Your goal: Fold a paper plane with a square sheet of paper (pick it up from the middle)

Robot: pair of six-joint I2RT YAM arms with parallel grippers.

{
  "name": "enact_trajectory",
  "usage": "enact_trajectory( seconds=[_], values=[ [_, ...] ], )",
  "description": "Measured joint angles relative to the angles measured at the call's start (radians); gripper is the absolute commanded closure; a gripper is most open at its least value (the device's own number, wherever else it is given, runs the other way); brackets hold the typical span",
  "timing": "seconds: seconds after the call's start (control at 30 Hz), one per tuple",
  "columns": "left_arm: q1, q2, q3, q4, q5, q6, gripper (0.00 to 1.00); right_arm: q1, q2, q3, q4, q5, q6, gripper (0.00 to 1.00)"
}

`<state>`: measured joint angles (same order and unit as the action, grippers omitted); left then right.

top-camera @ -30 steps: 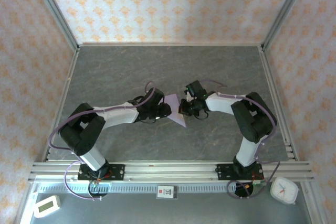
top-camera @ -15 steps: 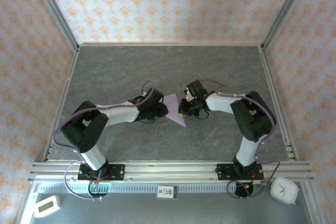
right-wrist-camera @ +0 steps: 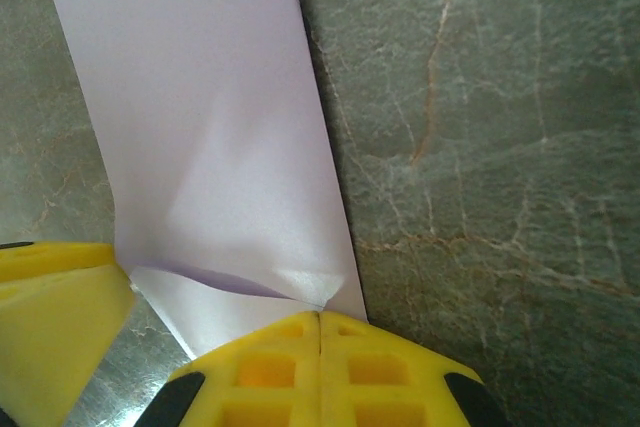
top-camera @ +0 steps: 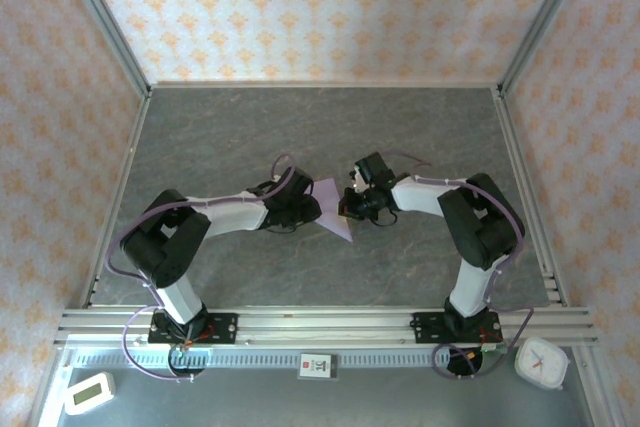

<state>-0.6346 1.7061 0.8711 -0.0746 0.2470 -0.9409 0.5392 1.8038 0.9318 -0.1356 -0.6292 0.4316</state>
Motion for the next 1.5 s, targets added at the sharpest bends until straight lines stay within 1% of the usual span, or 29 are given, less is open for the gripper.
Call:
enact_trajectory(
  seconds=[0.33,0.4,0.5,0.77,1.5],
  values=[
    [0.000,0.000,0.009,-0.004,0.000,0.000,0.69,0.000,0.002,0.000,0.003,-0.002,-0.007,1.00],
    [0.000,0.000,0.009,-0.004,0.003,0.000,0.71,0.000,0.002,0.000,0.004,-0.003,-0.007,1.00],
    [0.000,0.000,0.005,-0.003,0.003,-0.001,0.79,-0.002,0.003,0.000,0.005,-0.006,-0.008,1.00],
    [0.000,-0.006,-0.021,-0.003,0.003,0.000,0.77,-0.003,0.005,0.000,0.007,-0.012,-0.014,1.00],
    [0.000,-0.031,-0.021,-0.013,0.003,0.000,0.77,-0.004,0.006,-0.011,0.034,-0.019,-0.015,1.00]
  ],
)
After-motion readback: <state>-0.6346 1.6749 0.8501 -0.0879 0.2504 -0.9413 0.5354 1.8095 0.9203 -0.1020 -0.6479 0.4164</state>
